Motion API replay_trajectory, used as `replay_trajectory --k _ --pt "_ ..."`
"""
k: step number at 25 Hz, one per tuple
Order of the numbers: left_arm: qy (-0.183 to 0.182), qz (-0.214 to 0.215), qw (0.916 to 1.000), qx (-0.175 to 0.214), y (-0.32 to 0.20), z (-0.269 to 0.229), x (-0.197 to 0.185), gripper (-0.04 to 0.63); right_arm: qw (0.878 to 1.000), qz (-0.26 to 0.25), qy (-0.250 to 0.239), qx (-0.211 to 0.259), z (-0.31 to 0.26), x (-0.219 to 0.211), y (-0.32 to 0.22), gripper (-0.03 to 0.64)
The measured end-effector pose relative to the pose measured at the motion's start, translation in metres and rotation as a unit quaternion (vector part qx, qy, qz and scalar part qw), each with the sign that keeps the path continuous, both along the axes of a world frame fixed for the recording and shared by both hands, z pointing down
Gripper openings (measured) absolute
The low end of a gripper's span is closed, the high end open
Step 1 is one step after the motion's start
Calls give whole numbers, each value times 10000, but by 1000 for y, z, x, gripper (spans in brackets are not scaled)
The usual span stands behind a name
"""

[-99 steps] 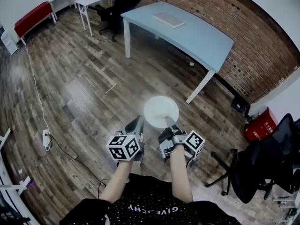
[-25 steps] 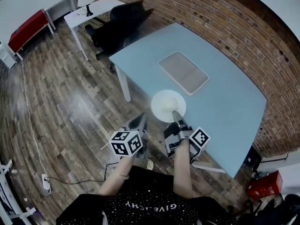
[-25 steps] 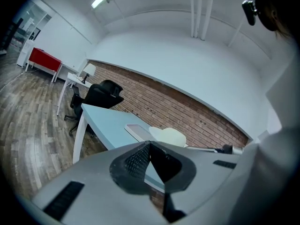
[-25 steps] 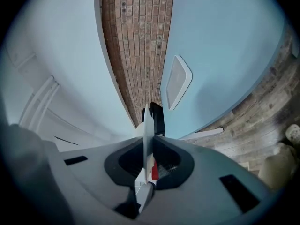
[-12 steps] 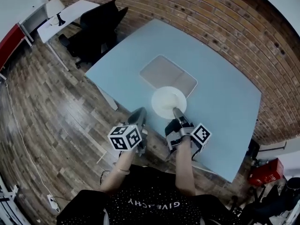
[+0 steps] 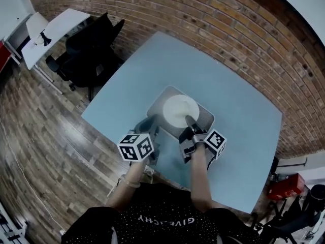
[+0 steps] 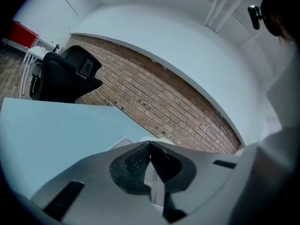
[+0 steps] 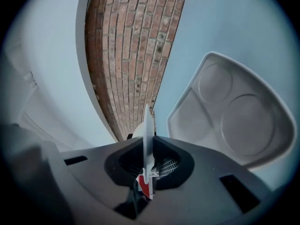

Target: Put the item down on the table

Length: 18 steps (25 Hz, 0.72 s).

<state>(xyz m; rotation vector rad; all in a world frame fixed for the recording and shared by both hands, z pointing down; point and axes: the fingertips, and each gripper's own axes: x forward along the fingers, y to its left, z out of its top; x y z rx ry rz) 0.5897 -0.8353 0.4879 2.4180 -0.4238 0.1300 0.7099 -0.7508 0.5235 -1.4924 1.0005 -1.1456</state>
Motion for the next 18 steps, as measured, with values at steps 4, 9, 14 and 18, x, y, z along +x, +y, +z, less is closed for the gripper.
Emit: replay_trajectory --k 4,9,14,18 --pt "-106 73 9999 -93 -34 14 15 11 9987 -201 -76 -463 41 22 -36 31" --pt "-238 40 9989 -401 -64 44 16 11 9923 -472 -98 -1143 85 24 -56 31" --pt "-166 203 9983 -524 -67 50 28 11 9666 -728 543 -2398 98 29 -54 175" --pt "-13 247 9982 -543 -67 46 34 11 9206 -430 2132 -3243 69 52 -28 291"
